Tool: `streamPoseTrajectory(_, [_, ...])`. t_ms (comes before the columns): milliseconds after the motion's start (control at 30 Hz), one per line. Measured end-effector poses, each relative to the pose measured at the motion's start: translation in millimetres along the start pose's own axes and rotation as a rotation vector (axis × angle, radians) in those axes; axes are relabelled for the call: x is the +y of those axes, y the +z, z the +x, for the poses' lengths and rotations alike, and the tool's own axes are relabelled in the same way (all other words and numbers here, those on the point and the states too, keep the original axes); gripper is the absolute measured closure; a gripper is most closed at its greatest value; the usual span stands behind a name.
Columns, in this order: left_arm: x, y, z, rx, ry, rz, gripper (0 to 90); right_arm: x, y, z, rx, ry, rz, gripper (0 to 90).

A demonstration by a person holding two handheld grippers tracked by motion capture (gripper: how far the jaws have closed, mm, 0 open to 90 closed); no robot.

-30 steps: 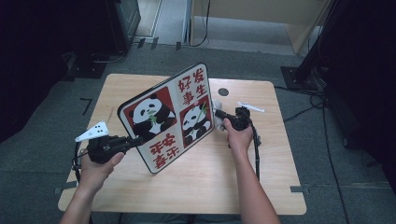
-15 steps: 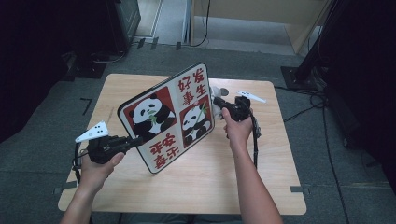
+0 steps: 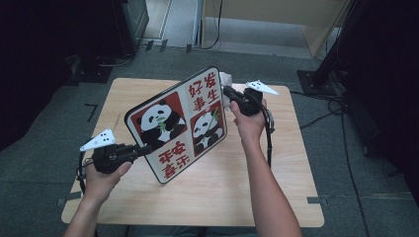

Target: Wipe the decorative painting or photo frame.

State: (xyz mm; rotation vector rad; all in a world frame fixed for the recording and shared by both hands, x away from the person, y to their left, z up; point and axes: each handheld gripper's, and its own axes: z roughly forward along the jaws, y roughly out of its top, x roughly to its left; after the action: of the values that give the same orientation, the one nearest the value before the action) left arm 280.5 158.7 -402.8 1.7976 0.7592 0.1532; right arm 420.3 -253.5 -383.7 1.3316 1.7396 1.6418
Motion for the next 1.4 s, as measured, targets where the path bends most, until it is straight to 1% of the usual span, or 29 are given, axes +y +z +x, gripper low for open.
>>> streamPoseTrajectory(167, [0.1,0.1,-0.1,0.0,0.0,0.0,79.6,12.4,1.4,5.2,0.01,-0.025,-0.027,84.2])
streamPoseTrajectory(300, [0.1,0.0,0.1,0.0,0.0,0.001,79.6,20.4,1.5,8.8,0.016,-0.025,-0.046,84.2])
streamPoseTrajectory(400, [0.0,0.1,0.2,-0.001,-0.003,0.0,79.5,27.5,2.5,12.4,0.014,-0.046,-0.06,84.1])
streamPoseTrajectory(467, [0.1,0.1,0.2,-0.001,-0.003,0.0,79.6,31.8,2.6,14.2,0.017,-0.049,-0.069,84.2])
streamPoseTrajectory(567, [0.0,0.1,0.4,-0.002,-0.004,-0.001,79.6,38.0,2.3,17.1,0.016,-0.066,-0.075,84.2])
streamPoseTrajectory(600, [0.0,0.1,0.4,-0.002,-0.004,-0.001,79.6,39.3,1.9,18.2,0.016,-0.066,-0.079,84.2])
streamPoseTrajectory(633, [0.1,0.1,0.2,-0.001,-0.003,0.0,79.5,41.4,1.2,19.1,0.019,-0.078,-0.086,84.2])
streamPoseTrajectory(767, [0.3,0.1,0.2,-0.001,0.001,0.002,79.5,47.0,-1.0,22.8,0.021,-0.1,-0.109,84.3])
streamPoseTrajectory(900, [0.4,0.1,0.1,-0.002,-0.001,0.003,79.6,52.6,-1.6,25.9,0.023,-0.121,-0.122,84.3])
streamPoseTrajectory(1067, [0.3,0.1,0.6,-0.002,0.001,0.002,79.5,60.2,-3.1,31.1,0.045,-0.127,-0.15,84.3])
streamPoseTrajectory(1133, [0.3,0.1,0.4,-0.002,-0.002,0.002,79.5,64.1,-3.8,34.3,0.053,-0.138,-0.157,84.4])
streamPoseTrajectory(1267, [0.4,0.1,0.5,-0.002,-0.001,0.003,79.5,70.5,-5.3,46.0,0.094,-0.15,-0.17,84.3])
streamPoseTrajectory(1400, [0.5,0.2,0.4,0.0,0.001,0.001,79.5,71.4,-5.2,60.3,0.138,-0.165,-0.163,84.4])
